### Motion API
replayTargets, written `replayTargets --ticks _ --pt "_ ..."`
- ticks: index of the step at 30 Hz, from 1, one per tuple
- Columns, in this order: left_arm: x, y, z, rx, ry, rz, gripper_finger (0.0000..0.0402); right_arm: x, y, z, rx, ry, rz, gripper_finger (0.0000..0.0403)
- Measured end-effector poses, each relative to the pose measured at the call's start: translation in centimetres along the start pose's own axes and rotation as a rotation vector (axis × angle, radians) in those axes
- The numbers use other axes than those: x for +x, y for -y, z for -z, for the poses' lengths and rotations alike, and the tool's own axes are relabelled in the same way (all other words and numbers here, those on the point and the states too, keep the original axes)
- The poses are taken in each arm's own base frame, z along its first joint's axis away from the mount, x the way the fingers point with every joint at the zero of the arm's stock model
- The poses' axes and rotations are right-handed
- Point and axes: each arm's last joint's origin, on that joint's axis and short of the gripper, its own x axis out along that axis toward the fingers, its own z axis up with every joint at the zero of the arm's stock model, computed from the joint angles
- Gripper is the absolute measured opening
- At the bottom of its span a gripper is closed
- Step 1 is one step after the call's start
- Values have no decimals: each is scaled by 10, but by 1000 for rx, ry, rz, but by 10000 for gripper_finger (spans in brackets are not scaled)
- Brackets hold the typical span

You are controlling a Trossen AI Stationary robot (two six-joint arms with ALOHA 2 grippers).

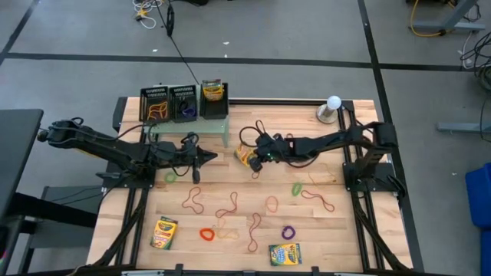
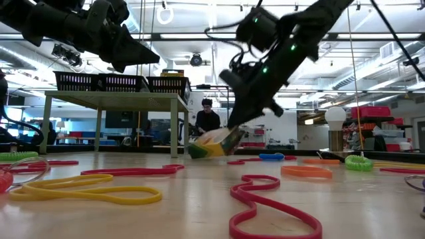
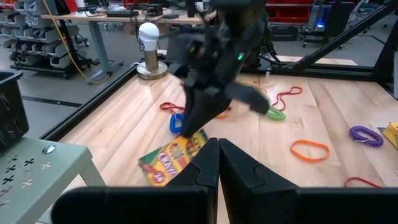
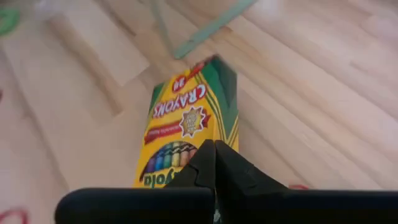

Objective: Pick & Place Office Desk Supplies
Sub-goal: Put the crayon box into the right black bin on the shelf

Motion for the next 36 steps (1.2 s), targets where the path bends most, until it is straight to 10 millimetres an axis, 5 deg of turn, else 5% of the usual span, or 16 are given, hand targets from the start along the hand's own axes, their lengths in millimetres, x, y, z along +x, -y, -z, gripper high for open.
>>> replayTargets --ticks 7,14,20,27,36 --pt "0 0 0 0 0 0 12 -40 -22 -2 -191 -94 42 1" --pt "0 0 0 -1 3 0 12 -82 -59 -27 -431 -172 37 1" --pt "0 0 0 0 1 0 12 -100 -71 -40 -400 -163 6 1" --pt "0 0 0 0 0 1 12 -101 -58 21 -154 -279 146 4" --pt "0 0 0 0 0 0 12 -91 -18 105 640 -157 156 56"
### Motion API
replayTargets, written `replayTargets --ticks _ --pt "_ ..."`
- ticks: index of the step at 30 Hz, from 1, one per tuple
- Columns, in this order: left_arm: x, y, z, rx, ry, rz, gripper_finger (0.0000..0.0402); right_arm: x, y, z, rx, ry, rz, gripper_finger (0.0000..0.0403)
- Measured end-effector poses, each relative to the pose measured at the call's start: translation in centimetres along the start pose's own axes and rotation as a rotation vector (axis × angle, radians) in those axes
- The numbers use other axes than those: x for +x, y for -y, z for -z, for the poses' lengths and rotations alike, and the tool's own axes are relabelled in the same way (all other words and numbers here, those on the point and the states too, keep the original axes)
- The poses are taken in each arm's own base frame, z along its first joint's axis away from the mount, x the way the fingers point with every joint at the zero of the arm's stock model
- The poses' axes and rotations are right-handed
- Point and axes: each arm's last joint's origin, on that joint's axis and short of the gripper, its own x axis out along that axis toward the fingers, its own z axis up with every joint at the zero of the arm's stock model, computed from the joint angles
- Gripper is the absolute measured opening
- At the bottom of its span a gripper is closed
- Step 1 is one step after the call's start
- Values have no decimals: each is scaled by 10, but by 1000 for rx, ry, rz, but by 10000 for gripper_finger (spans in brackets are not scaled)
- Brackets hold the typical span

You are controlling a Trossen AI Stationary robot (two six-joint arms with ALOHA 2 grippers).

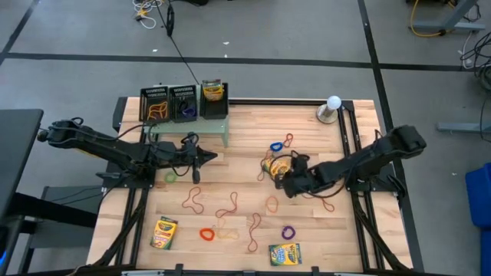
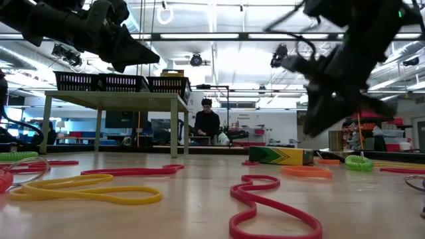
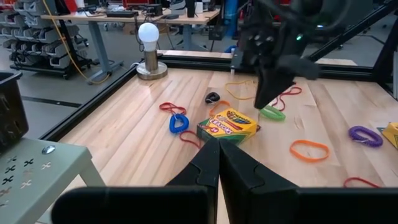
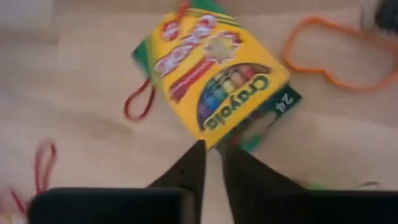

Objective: Pick & Place Office Desk Supplies
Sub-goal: Put the crayon box into the right black bin on the shelf

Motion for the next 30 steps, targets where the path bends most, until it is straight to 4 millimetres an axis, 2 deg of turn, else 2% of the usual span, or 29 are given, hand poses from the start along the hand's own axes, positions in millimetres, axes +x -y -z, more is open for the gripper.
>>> replayTargets --ticks 3,9,13,17,25,27,30 --pt "0 0 0 0 0 0 12 14 5 4 134 21 -19 108" --pt "0 0 0 0 0 0 12 32 11 -2 212 57 68 212" --pt "0 0 0 0 0 0 12 36 11 -6 230 69 75 249" --pt "0 0 0 0 0 0 12 36 11 -8 239 103 74 239" --pt "0 0 0 0 0 0 12 39 9 -15 249 95 68 138" --pt "0 0 0 0 0 0 12 40 9 -16 254 86 70 132" --pt "0 0 0 0 0 0 12 41 9 -18 259 88 72 146"
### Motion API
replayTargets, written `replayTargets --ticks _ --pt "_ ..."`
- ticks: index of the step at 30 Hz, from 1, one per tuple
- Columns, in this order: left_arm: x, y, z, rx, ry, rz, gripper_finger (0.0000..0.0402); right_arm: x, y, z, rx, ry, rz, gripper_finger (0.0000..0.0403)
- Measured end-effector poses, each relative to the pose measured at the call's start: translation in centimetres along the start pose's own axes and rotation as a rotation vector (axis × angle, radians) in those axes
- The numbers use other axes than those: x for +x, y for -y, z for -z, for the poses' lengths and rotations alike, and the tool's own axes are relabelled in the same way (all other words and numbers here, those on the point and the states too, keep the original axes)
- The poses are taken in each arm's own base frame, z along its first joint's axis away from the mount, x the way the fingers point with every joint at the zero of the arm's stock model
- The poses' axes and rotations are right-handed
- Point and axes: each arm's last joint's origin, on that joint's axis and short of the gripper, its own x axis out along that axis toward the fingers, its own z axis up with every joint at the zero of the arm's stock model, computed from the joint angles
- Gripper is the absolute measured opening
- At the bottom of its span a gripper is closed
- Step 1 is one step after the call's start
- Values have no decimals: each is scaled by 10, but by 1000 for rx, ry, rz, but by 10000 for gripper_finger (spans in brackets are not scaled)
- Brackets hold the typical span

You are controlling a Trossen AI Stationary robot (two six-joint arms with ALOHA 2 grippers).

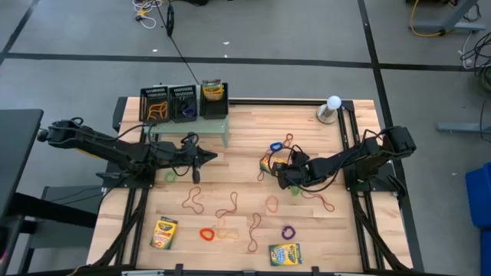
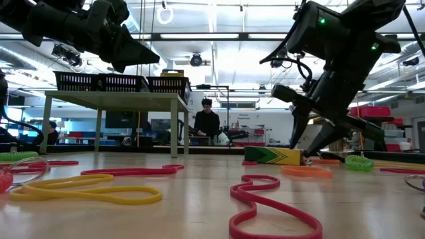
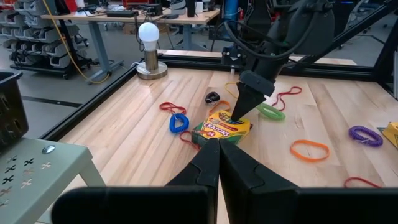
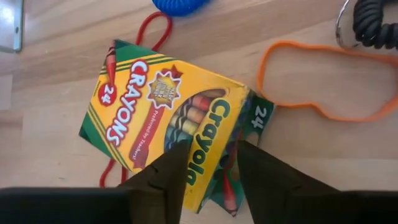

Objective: Pick & Place Office Desk Supplies
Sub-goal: Put the crayon box into the right black bin on the shelf

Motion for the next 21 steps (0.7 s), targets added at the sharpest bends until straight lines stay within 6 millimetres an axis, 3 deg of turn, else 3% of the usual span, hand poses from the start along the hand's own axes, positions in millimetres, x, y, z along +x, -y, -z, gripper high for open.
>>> replayTargets --ticks 4,8,17,21 --pt "0 0 0 0 0 0 12 6 0 1 10 27 2 164" --pt "0 0 0 0 0 0 12 14 0 4 17 44 9 153" --pt "0 0 0 0 0 0 12 9 -4 2 -103 66 -44 22" --pt "0 0 0 0 0 0 12 8 -5 1 -210 67 -46 7"
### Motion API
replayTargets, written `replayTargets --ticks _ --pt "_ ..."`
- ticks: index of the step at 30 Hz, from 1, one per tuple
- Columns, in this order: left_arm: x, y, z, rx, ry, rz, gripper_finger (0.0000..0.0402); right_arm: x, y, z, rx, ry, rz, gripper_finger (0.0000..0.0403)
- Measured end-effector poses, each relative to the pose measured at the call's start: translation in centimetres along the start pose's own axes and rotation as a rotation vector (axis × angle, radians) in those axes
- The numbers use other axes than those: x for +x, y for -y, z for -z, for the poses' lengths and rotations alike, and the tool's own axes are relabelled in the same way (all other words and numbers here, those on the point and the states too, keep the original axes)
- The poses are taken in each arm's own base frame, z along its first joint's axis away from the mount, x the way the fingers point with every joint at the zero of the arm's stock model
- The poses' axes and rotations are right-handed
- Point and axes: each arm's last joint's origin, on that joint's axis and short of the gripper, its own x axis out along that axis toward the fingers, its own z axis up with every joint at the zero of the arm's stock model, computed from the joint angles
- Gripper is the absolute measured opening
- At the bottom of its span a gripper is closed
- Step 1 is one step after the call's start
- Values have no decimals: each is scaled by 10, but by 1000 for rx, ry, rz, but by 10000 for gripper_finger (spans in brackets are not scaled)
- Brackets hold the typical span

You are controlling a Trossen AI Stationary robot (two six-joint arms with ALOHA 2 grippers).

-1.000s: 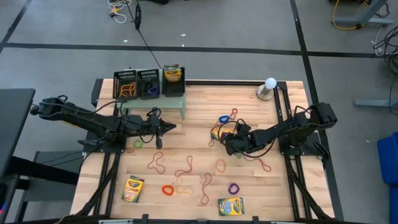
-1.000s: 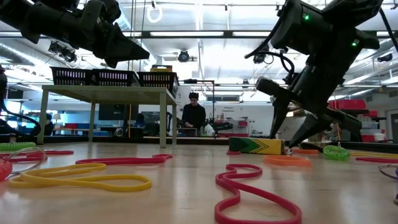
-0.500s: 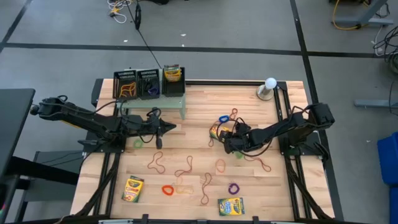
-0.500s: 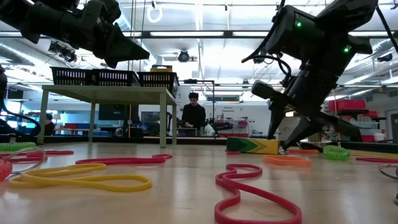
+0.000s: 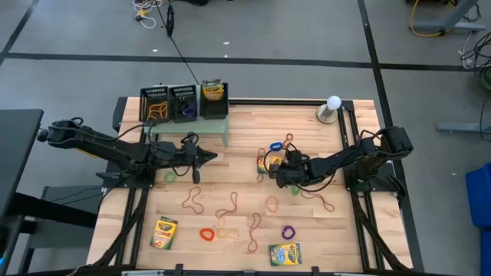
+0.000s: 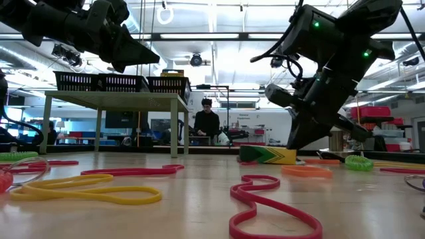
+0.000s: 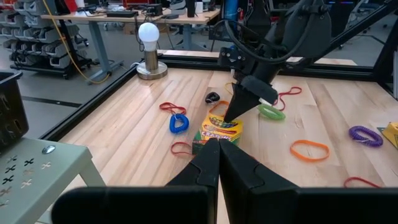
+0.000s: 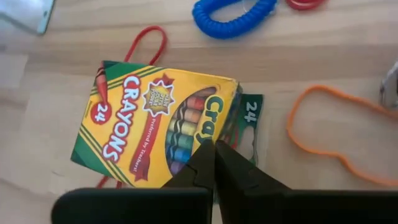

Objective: Pick & Place Office Desk Supplies
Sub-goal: Put the crayon box into the right black bin on the shelf

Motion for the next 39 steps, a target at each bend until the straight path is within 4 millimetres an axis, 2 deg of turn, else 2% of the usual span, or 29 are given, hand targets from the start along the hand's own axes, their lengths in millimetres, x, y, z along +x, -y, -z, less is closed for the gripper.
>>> replayTargets --ticks 8,17,21,28,33,39 --pt "0 0 0 0 0 1 12 -5 0 -6 -226 32 -2 2" --pt "0 0 0 0 0 0 12 -21 -7 -21 -494 104 19 1" --pt "0 0 0 0 0 0 12 -36 -24 -34 -657 135 78 1" --pt "0 0 0 0 0 0 12 -67 -68 -50 -972 302 64 0" --pt "0 0 0 0 0 0 12 -74 -92 -35 -1211 422 68 0" --pt "0 0 0 0 1 0 12 -49 -111 9 -1475 540 100 0"
